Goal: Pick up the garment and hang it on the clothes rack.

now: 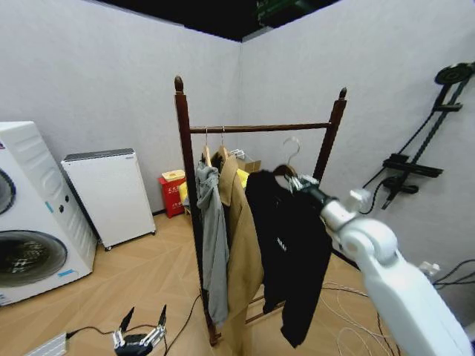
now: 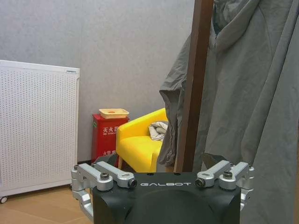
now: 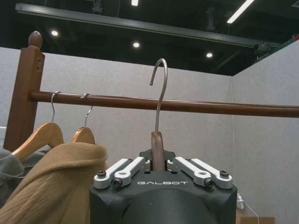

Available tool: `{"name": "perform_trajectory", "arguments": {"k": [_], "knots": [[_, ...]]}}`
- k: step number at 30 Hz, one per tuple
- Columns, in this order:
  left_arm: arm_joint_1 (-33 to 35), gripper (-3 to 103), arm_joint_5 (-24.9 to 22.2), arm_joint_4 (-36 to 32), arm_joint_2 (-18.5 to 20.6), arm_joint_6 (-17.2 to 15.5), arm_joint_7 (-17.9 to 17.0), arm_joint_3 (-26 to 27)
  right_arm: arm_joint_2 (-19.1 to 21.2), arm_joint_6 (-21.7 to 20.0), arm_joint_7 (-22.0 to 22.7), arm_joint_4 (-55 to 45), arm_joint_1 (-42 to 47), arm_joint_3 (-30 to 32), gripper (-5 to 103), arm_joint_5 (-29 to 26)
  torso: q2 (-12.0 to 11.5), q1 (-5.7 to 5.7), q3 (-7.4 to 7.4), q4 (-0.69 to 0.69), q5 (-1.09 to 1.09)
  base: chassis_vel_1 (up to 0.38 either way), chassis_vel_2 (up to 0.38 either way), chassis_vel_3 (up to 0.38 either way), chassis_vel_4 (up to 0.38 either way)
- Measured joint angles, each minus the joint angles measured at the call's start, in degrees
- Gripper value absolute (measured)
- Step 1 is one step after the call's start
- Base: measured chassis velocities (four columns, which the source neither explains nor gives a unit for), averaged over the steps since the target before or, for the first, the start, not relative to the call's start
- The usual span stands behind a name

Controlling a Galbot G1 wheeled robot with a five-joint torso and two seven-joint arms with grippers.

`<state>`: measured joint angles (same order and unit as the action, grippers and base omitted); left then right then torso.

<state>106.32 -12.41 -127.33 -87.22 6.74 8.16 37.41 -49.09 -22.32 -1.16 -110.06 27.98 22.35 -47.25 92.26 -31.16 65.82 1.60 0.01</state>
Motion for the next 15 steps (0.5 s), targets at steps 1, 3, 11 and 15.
{"name": "perform_trajectory", "arguments": {"k": [1, 3, 11, 15], "knots": [[0.0, 100, 0.0, 0.0, 0.0, 0.0, 0.0, 0.0, 0.0, 0.0, 0.0, 0.0, 0.0, 0.0, 9, 0.0, 0.0, 0.0, 0.0, 0.0, 0.0, 0.0, 0.0, 0.0, 0.0], [0.0, 100, 0.0, 0.0, 0.0, 0.0, -0.01, 0.0, -0.44, -0.05, 0.5, 3.29, -5.38, -3.92, 9, -0.13, 0.0, 0.0, 0.0, 0.02, 0.0, 0.0, 0.0, 0.0, 0.0], [0.0, 100, 0.0, 0.0, 0.0, 0.0, -0.01, 0.0, -2.45, -2.37, 2.46, 9.66, -18.08, -12.13, 9, -0.49, 0.01, 0.01, -0.01, 0.01, -0.02, 0.0, 0.0, 0.0, 0.0], [0.0, 100, 0.0, 0.0, 0.0, 0.0, -0.01, 0.0, -3.21, -3.18, 3.64, 12.66, -20.85, -15.13, 9, -0.48, 0.0, 0.01, -0.01, 0.01, -0.02, 0.0, 0.0, 0.0, 0.0]]}}
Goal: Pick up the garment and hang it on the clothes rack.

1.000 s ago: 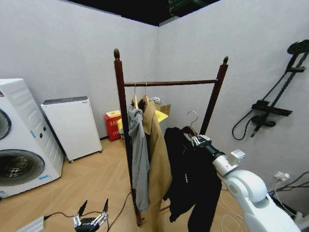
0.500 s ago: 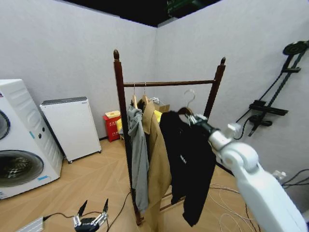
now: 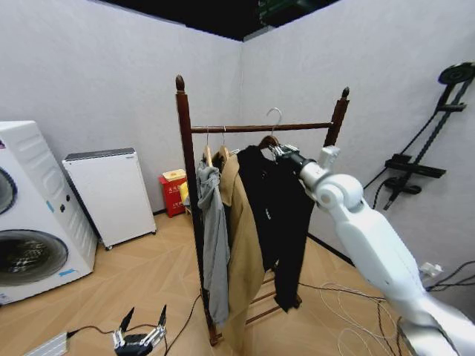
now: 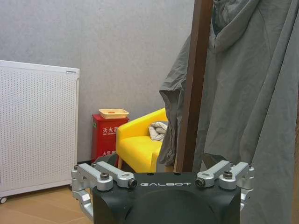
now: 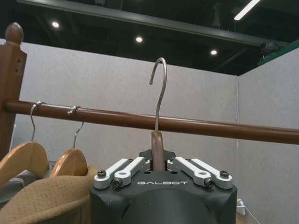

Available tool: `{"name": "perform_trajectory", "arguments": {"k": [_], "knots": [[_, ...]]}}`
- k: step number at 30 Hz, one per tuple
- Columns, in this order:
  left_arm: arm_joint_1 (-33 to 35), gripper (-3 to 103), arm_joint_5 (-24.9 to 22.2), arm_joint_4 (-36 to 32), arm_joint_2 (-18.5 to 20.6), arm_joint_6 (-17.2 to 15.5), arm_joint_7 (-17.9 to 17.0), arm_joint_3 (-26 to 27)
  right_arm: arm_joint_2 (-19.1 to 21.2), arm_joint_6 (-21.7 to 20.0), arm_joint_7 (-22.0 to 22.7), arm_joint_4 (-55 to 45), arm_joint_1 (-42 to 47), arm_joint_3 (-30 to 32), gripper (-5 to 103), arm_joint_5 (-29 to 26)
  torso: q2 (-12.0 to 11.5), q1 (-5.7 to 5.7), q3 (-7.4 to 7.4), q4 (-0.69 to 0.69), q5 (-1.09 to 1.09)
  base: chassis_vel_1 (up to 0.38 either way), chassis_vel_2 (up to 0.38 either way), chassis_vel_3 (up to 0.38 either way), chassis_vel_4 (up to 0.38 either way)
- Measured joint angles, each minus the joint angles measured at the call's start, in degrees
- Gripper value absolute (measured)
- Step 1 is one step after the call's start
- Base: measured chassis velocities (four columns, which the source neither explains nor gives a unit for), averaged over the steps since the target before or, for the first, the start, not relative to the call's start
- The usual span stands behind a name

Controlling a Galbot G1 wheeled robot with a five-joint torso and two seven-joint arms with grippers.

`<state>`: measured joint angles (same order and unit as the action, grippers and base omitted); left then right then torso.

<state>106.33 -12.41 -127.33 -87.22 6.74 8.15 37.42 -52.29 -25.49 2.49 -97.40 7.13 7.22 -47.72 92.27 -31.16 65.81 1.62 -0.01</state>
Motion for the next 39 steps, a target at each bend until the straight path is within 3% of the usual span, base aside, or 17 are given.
{"name": "perform_trajectory", "arguments": {"k": [10, 39], "knots": [[0.0, 100, 0.0, 0.0, 0.0, 0.0, 0.0, 0.0, -2.78, -0.64, 0.78, 7.3, -5.27, -6.31, 9, 0.67, 0.0, 0.01, 0.0, 0.01, 0.01, 0.0, 0.0, 0.0, 0.0], [0.0, 100, 0.0, 0.0, 0.0, 0.0, 0.0, 0.0, -6.42, -0.51, 1.02, 13.46, -9.33, -11.07, 7, 1.14, 0.01, 0.01, 0.0, 0.01, 0.01, 0.0, 0.0, 0.0, 0.0]]}}
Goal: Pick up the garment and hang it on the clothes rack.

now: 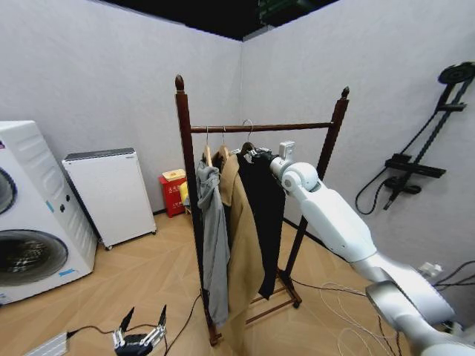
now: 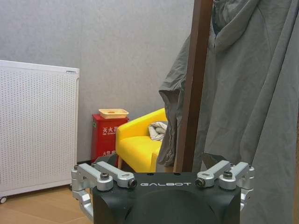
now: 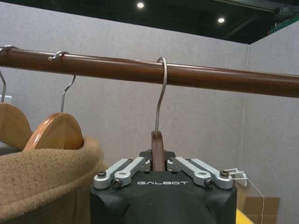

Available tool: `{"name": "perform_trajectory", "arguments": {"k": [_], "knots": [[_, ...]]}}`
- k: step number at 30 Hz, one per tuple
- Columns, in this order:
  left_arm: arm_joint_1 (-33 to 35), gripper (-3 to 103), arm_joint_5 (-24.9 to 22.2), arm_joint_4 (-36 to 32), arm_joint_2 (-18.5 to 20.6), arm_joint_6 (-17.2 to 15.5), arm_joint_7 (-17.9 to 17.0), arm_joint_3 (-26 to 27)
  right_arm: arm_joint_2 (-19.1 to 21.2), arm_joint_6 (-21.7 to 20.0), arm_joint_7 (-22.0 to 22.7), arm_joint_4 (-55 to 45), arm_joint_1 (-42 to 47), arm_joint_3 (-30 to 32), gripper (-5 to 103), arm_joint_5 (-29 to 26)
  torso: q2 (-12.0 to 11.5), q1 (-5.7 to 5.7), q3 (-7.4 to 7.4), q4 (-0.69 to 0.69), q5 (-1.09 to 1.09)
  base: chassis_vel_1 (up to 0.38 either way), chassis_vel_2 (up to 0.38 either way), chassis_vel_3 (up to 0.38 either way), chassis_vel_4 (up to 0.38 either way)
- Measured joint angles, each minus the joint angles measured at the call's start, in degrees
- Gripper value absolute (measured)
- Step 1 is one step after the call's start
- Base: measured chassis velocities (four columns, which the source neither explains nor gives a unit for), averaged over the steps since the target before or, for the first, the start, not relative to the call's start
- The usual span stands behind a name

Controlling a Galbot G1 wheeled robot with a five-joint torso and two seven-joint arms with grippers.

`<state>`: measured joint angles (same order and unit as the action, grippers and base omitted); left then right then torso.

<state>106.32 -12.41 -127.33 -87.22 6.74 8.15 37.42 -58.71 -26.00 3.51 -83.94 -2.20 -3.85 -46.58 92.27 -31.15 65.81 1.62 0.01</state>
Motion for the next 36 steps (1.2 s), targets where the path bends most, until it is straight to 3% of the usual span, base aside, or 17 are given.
{"name": "perform_trajectory", "arguments": {"k": [5, 6, 8, 13, 14, 16, 20, 21, 24, 26, 27, 29, 36], "knots": [[0.0, 100, 0.0, 0.0, 0.0, 0.0, 0.0, 0.0, -0.27, 0.68, 0.68, -0.3, 0.51, 0.08, 27, -0.15, 0.0, 0.0, -0.01, -0.01, -0.02, 0.0, 0.0, 0.0, 0.0], [0.0, 100, 0.0, 0.0, 0.0, 0.0, 0.0, 0.0, -0.27, 0.68, 0.68, -0.3, 0.51, 0.08, 27, -0.15, 0.0, 0.0, -0.01, -0.01, -0.02, 0.0, 0.0, 0.0, 0.0], [0.0, 100, 0.0, 0.0, 0.0, 0.0, 0.0, 0.0, 0.39, 1.0, 2.3, -3.05, 2.4, 0.77, 42, -0.83, 0.0, 0.0, -0.01, -0.02, -0.02, 0.0, 0.0, 0.0, 0.0], [0.0, 100, 0.0, 0.0, 0.01, 0.0, 0.0, 0.0, 2.43, 0.71, 3.99, -8.61, 5.99, 2.82, 54, -1.66, 0.0, 0.0, -0.01, -0.01, -0.01, 0.0, 0.0, 0.0, 0.0], [0.0, 100, 0.0, 0.0, 0.0, 0.0, 0.0, 0.0, 3.34, 0.45, 4.81, -11.34, 7.9, 4.05, 65, -2.19, 0.01, 0.0, -0.01, 0.0, 0.0, 0.0, 0.0, 0.0, 0.0], [0.0, 100, 0.0, 0.0, 0.0, 0.0, -0.01, 0.0, 3.82, 0.25, 5.27, -12.73, 8.88, 4.74, 65, -2.51, 0.0, 0.0, -0.01, 0.0, 0.0, 0.0, 0.0, 0.0, 0.0], [0.0, 100, 0.0, 0.0, 0.01, 0.0, 0.01, 0.0, 4.93, -0.02, 6.29, -16.09, 11.19, 6.47, 76, -3.34, 0.01, 0.0, -0.01, 0.0, 0.0, 0.0, 0.0, 0.0, 0.0], [0.0, 100, 0.0, 0.0, 0.0, 0.0, 0.0, 0.0, 6.03, -0.67, 7.0, -19.27, 13.87, 8.5, 86, -4.33, 0.01, 0.0, -0.01, -0.02, -0.02, 0.0, 0.0, 0.0, 0.0], [0.0, 100, 0.0, 0.0, 0.01, 0.0, 0.0, 0.0, 6.86, -1.44, 7.6, -21.62, 16.36, 10.31, 92, -5.14, 0.0, 0.0, -0.01, -0.01, -0.01, 0.0, 0.0, 0.0, 0.0], [0.0, 100, 0.0, 0.0, -0.01, 0.0, -0.01, 0.0, 9.14, -3.62, 9.81, -34.76, 34.42, 22.65, 100, -5.94, 0.0, 0.0, 0.0, 0.01, 0.02, 0.0, 0.0, 0.0, 0.0], [0.0, 100, 0.0, 0.0, -0.01, 0.0, -0.01, 0.0, 9.14, -3.62, 9.81, -34.76, 34.42, 22.65, 100, -5.94, 0.0, 0.0, 0.0, 0.01, 0.02, 0.0, 0.0, 0.0, 0.0], [0.0, 100, 0.0, 0.0, 0.0, 0.0, 0.01, 0.0, 8.71, -4.79, 10.15, -41.98, 47.52, 30.05, 100, -3.87, 0.01, 0.01, -0.01, 0.02, 0.0, 0.0, 0.0, 0.0, 0.0], [0.0, 100, 0.0, 0.0, 0.0, 0.0, 0.0, 0.0, 5.39, -5.06, 10.45, -48.28, 64.04, 38.96, 100, 1.08, 0.01, 0.01, -0.01, -0.02, -0.01, 0.0, 0.0, 0.0, 0.0]]}}
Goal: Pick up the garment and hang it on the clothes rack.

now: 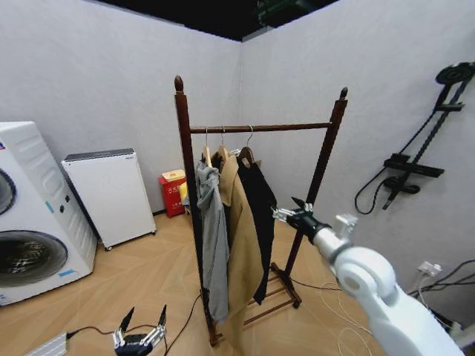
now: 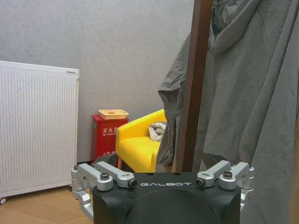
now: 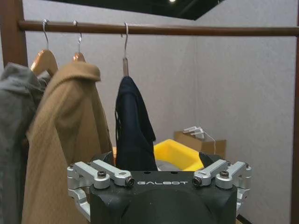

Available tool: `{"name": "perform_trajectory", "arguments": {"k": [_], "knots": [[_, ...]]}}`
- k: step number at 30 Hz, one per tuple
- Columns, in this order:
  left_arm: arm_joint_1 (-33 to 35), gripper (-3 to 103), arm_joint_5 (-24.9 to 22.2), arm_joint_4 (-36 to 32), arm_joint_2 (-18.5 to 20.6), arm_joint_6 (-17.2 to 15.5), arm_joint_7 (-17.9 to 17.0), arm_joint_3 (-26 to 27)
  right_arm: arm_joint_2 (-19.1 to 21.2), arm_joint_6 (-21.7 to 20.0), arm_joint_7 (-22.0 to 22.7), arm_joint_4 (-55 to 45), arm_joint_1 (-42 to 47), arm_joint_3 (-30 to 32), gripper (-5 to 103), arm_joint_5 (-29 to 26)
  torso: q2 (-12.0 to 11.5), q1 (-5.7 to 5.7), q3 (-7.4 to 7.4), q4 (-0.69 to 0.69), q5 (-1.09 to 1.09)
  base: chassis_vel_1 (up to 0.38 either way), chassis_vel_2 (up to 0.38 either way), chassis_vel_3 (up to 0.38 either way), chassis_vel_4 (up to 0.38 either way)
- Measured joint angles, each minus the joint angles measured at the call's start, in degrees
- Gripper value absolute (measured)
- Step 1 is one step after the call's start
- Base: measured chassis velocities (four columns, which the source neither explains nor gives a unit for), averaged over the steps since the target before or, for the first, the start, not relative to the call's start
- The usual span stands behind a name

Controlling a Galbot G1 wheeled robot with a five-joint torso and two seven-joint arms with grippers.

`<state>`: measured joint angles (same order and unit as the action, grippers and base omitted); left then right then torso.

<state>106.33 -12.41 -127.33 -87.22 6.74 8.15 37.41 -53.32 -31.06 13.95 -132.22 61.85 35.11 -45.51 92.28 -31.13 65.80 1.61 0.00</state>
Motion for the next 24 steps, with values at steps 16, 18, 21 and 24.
{"name": "perform_trajectory", "arguments": {"k": [16, 18, 21, 24], "knots": [[0.0, 100, 0.0, 0.0, 0.01, 0.0, 0.0, 0.0, -11.45, 8.06, -7.34, -2.35, 22.34, 11.72, 100, 13.65, -0.01, -0.01, 0.0, 0.01, 0.0, 0.0, 0.0, 0.0, 0.0], [0.0, 100, 0.0, 0.0, 0.0, 0.0, 0.0, 0.0, -12.33, 8.16, -7.35, -2.52, 22.72, 12.15, 100, 13.97, -0.01, -0.01, 0.0, 0.01, -0.01, 0.0, 0.0, 0.0, 0.0], [0.0, 100, 0.0, 0.0, 0.0, 0.0, 0.0, 0.0, -13.24, 8.84, -7.34, -2.54, 22.89, 12.4, 100, 14.79, -0.01, -0.01, 0.01, 0.01, 0.0, 0.0, 0.0, 0.0, 0.0], [0.0, 100, 0.0, 0.0, 0.0, 0.0, 0.0, 0.0, -14.02, 9.13, -7.24, -2.95, 23.25, 12.48, 100, 15.0, -0.01, -0.02, 0.01, 0.0, -0.01, 0.0, 0.0, 0.0, 0.0]]}}
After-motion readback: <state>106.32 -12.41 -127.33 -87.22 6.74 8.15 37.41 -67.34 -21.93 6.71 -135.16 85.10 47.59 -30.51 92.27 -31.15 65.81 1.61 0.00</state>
